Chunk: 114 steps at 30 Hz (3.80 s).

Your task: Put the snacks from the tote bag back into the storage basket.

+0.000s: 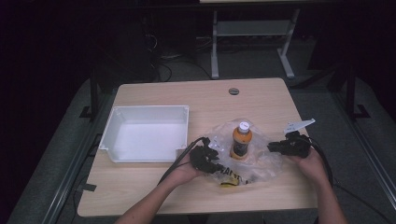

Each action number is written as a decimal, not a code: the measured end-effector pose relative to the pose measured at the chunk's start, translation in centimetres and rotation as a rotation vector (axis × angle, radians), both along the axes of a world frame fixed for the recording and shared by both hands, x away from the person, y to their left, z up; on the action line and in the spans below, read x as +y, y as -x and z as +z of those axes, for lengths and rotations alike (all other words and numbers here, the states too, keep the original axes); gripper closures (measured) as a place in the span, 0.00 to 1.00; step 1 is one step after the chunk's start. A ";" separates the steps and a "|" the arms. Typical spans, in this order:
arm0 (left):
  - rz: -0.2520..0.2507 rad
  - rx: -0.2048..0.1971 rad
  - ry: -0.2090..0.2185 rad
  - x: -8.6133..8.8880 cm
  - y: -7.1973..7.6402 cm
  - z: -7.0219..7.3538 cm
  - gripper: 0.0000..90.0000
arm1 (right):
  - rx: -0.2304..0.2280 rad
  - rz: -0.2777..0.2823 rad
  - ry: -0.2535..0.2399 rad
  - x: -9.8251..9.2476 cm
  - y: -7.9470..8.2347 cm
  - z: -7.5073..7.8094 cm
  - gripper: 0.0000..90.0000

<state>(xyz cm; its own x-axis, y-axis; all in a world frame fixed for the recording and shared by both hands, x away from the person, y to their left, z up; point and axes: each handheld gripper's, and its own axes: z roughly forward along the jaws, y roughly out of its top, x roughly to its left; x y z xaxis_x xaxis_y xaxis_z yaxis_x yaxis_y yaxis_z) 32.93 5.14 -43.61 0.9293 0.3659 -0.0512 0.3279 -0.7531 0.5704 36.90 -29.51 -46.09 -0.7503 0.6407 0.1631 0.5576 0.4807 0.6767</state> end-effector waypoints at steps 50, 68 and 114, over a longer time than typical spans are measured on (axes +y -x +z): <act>-0.027 -0.109 0.078 -0.3 -1.0 8.1 0.81 | -0.119 -0.042 -0.099 -0.8 4.5 3.7 0.48; -0.008 -0.014 -0.019 -1.1 -0.3 -1.3 0.84 | -0.118 -0.053 -0.107 -1.3 4.4 3.6 0.50; -0.088 -0.107 0.086 -0.1 -1.5 9.3 0.60 | -0.133 -0.060 -0.120 -2.0 4.1 3.4 0.47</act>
